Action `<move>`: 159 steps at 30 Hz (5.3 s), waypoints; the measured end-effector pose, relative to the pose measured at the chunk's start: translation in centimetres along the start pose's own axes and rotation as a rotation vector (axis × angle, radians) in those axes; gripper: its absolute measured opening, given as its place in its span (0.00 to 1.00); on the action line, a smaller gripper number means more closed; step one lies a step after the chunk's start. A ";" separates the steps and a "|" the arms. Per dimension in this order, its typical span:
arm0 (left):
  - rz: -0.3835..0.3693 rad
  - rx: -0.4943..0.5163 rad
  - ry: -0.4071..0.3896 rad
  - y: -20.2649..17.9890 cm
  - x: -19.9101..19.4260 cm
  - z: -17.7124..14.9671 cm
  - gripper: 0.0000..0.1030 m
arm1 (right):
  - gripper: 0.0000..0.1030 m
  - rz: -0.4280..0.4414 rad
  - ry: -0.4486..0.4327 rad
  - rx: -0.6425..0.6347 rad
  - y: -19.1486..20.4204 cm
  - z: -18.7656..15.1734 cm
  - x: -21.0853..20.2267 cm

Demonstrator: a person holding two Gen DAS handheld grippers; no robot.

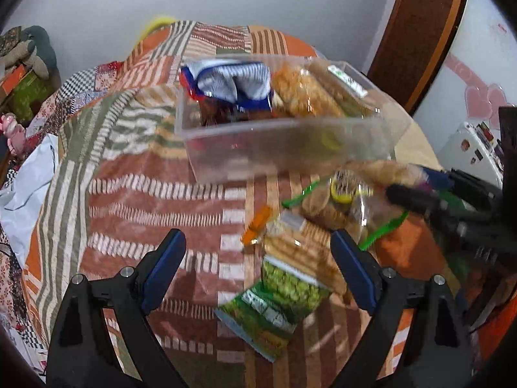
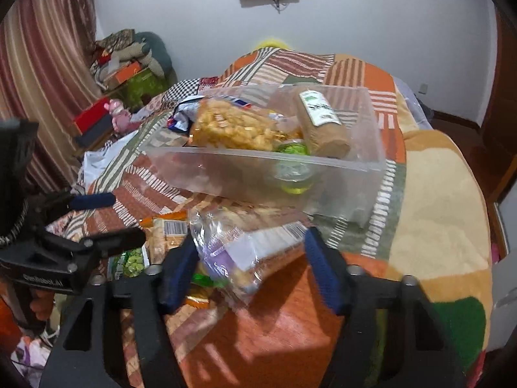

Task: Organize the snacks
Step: 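Grasp the green pea bag with the left tool while the right tool grasps the purple-label cake roll, then carry the pea bag and cake roll into the clear box and release them, then grasp the orange-ended biscuit pack with the left tool while the right tool grasps the clear cookie bag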

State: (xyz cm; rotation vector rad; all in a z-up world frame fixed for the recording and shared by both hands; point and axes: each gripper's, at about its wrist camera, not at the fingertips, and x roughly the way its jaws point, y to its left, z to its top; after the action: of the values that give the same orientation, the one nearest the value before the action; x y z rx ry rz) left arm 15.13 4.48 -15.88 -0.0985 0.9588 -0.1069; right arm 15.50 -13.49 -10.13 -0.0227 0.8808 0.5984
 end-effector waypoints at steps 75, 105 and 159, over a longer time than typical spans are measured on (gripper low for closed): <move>-0.042 -0.082 -0.160 1.9 0.5 8.6 0.59 | 0.41 -0.008 -0.179 0.026 -1.4 6.9 -1.7; 0.011 -0.024 -0.115 1.7 2.3 8.3 0.69 | 0.47 0.017 -0.061 -0.012 0.2 9.1 2.2; -0.086 -0.012 0.084 -3.4 5.3 0.6 0.85 | 0.45 0.050 0.054 0.072 -2.4 -2.8 -0.3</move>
State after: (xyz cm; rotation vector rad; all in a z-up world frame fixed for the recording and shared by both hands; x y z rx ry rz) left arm 18.47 0.44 -19.35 -0.1473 1.0390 -0.1861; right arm 14.55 -16.32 -12.25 0.0481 0.9569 0.6147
